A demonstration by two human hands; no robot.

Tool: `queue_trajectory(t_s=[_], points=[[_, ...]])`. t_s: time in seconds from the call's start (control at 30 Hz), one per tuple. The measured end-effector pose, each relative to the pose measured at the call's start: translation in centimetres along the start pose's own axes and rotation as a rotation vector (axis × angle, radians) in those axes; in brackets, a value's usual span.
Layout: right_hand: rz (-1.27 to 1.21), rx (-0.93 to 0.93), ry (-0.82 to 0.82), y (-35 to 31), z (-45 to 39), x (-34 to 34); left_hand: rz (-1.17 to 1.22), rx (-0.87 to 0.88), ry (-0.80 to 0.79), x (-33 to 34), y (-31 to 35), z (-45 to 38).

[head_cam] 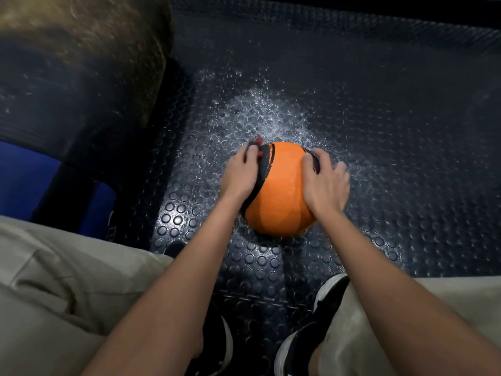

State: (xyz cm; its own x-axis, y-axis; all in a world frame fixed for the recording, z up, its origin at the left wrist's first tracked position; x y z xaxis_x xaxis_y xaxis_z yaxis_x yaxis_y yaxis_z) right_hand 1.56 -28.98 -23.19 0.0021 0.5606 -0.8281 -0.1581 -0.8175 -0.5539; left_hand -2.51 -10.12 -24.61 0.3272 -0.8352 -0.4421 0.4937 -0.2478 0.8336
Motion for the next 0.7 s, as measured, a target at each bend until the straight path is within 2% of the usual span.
queue_trajectory(t_s=[0.07, 0.17, 0.27, 0.4, 0.5, 0.53, 0.7], points=[[0.052, -0.079, -0.009, -0.2, 0.0, -0.1, -0.162, 0.136, -0.035, 0.1, 1.9, -0.3], [0.039, -0.403, 0.005, -1.4, 0.5, -0.2, -0.155, 0.185, -0.052, -0.1, 1.9, -0.8], [-0.084, -0.568, -0.114, -1.5, 1.1, 0.5, 0.044, 0.061, 0.002, -0.9, -0.8, -0.5], [-0.043, -0.636, -0.066, -2.5, 2.9, 1.1, 0.304, -0.243, 0.001, -1.4, -5.6, -0.3], [0.009, -0.627, -0.048, -3.9, 3.8, 1.5, 0.349, -0.373, 0.047, -1.8, -6.6, -0.8], [0.020, -0.611, -0.036, -4.2, 4.0, 1.6, 0.319, -0.354, 0.067, -2.1, -5.7, -0.7], [0.054, -0.516, 0.032, -4.4, 3.1, 0.9, -0.053, -0.017, 0.008, -2.0, 0.1, -0.8]])
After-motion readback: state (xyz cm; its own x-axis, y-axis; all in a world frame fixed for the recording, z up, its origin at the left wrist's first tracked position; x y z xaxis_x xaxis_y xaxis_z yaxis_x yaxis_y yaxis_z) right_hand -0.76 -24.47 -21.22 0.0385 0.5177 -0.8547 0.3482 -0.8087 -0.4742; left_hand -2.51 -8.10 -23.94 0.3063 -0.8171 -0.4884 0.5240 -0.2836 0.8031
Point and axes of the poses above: each hand's wrist, its own z-axis away from the middle knuckle, its own x-axis out of the palm, y = z × x, the point moved 5 cm from there along -z, towards the middle knuckle, and after that the axes turned 2 degrees about y, right-handed, at the moved point
